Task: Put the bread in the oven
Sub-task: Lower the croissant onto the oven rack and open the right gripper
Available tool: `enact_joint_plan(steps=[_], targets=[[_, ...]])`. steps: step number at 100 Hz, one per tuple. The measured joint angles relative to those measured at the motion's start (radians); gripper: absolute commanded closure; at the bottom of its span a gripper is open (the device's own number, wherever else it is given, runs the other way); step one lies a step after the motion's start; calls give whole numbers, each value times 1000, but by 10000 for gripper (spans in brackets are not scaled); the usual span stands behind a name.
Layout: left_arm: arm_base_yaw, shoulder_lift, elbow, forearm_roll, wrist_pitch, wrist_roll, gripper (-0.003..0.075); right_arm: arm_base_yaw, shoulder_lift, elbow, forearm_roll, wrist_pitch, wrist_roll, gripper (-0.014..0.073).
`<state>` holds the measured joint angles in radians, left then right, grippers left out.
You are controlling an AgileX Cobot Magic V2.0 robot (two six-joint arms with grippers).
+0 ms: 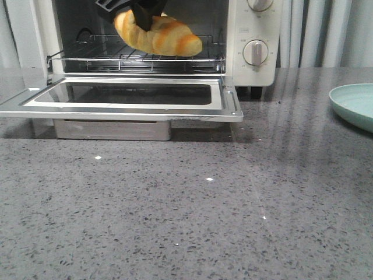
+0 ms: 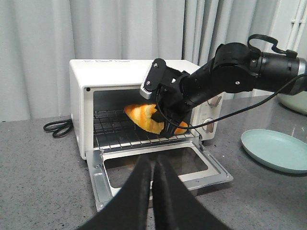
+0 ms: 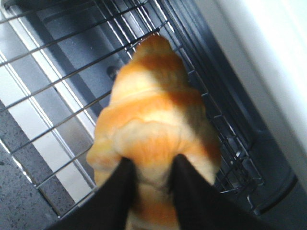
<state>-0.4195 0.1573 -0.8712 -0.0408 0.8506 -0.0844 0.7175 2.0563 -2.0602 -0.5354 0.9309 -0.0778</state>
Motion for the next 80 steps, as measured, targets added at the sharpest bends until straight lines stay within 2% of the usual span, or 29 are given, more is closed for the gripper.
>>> enact_joint_plan(steps=[8,43,62,80], targets=[[0,0,0,0,0,0,742,0,0,0,0,-10,0,177],[0,0,0,-5,0,0,742,6,0,0,0,-29,0,179],[0,-15,0,17,0,-2,742,42,-13,0,0,-24,0,179],[27,-76,0,80,1,-76,742,93,-57,0,0,25,3,179]])
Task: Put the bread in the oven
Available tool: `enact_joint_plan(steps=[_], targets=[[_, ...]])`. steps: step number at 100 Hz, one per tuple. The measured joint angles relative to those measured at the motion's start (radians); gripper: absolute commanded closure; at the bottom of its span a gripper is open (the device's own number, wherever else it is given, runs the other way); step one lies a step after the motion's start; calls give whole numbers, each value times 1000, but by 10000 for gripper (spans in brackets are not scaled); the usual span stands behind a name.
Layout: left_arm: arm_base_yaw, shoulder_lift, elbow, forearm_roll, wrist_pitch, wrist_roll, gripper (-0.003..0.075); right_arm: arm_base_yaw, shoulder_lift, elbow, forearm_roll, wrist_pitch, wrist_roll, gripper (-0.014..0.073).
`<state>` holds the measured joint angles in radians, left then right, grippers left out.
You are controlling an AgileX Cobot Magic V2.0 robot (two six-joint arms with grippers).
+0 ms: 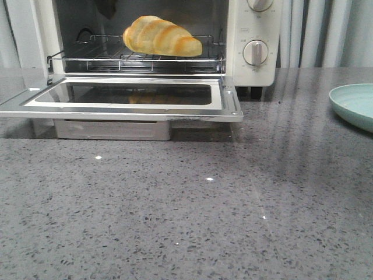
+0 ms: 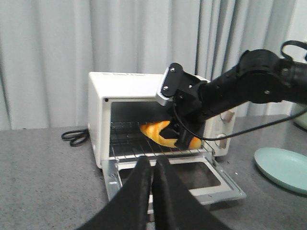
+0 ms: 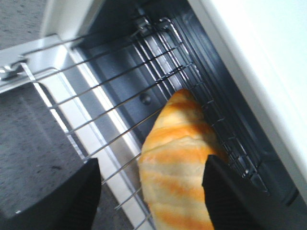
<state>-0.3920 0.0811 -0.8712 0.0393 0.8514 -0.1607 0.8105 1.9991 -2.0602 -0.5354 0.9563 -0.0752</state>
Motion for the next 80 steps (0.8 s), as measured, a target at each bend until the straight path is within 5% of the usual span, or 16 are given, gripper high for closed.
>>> enact_joint_plan(steps=[60,80], targets=[[327,-84,3,-39,91,70,742,174,-114,0,71,289,75,188],[351,-84,74,-121,-2,130,742,174,-163,0,145,295,90,414]])
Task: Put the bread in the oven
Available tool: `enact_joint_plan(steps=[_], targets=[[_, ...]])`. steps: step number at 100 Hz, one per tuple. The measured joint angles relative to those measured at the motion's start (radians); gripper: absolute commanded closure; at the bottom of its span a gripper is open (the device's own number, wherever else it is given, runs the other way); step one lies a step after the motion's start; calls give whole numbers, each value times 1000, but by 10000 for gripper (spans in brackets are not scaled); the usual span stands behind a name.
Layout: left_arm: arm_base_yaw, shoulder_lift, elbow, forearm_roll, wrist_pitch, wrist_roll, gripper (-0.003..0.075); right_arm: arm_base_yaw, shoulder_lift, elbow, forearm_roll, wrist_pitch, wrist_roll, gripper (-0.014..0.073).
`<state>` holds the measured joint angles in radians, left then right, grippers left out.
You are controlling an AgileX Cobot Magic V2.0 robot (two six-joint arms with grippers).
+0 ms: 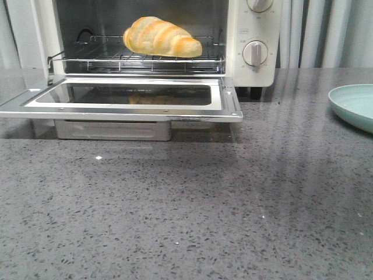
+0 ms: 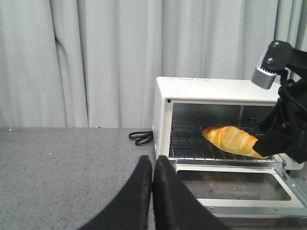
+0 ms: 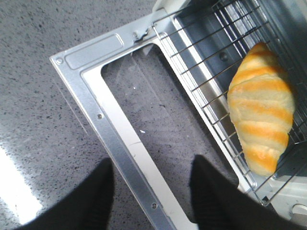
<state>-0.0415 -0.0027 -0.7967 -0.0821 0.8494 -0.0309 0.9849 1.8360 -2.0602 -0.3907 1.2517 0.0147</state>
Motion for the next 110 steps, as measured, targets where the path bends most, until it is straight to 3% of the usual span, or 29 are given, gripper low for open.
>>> enact_joint_plan(steps=[20,43,70,96,110], targets=[[1,0,121,-69,-139,4,742,0,-50,24,8,0,1,669],[1,0,306,-124,-341,4,741,0,-123,164,2,2,44,660],[1,0,477,-132,-399,6,741,-6,-245,393,-127,0,198,661],[1,0,623,-132,-648,6,741,-48,-417,591,-133,-1,286,661],[1,0,685,-134,-686,7,741,-73,-512,696,-133,-1,324,661]])
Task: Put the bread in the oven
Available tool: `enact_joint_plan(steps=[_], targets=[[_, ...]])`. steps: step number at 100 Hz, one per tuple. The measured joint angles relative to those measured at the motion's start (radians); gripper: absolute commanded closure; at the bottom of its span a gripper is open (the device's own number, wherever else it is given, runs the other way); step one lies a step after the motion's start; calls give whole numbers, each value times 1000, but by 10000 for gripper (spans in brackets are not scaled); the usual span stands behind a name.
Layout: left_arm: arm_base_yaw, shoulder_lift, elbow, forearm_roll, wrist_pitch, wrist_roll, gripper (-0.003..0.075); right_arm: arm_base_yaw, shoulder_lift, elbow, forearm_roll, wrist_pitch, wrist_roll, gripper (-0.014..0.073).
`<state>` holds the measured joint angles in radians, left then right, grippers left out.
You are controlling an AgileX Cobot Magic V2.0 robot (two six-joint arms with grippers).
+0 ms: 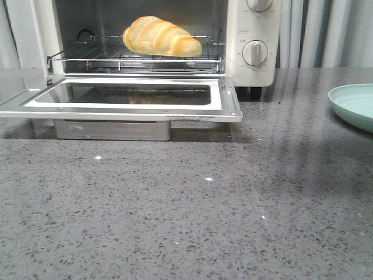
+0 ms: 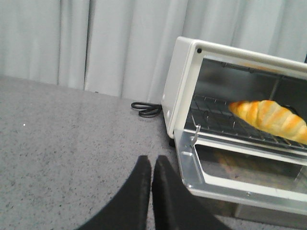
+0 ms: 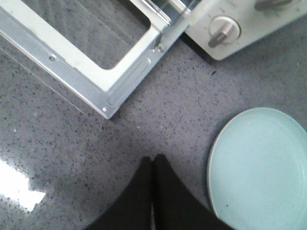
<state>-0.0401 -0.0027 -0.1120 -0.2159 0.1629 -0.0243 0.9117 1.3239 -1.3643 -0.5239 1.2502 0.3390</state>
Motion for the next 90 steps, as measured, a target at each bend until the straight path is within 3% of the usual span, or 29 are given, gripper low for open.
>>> enact_joint_plan(steps=[37,90], targets=[[0,0,44,-1,0,2,741,-2,-286,203,0,0,85,661],[0,0,44,-1,4,2,741,-2,-417,219,0,8,88,661]])
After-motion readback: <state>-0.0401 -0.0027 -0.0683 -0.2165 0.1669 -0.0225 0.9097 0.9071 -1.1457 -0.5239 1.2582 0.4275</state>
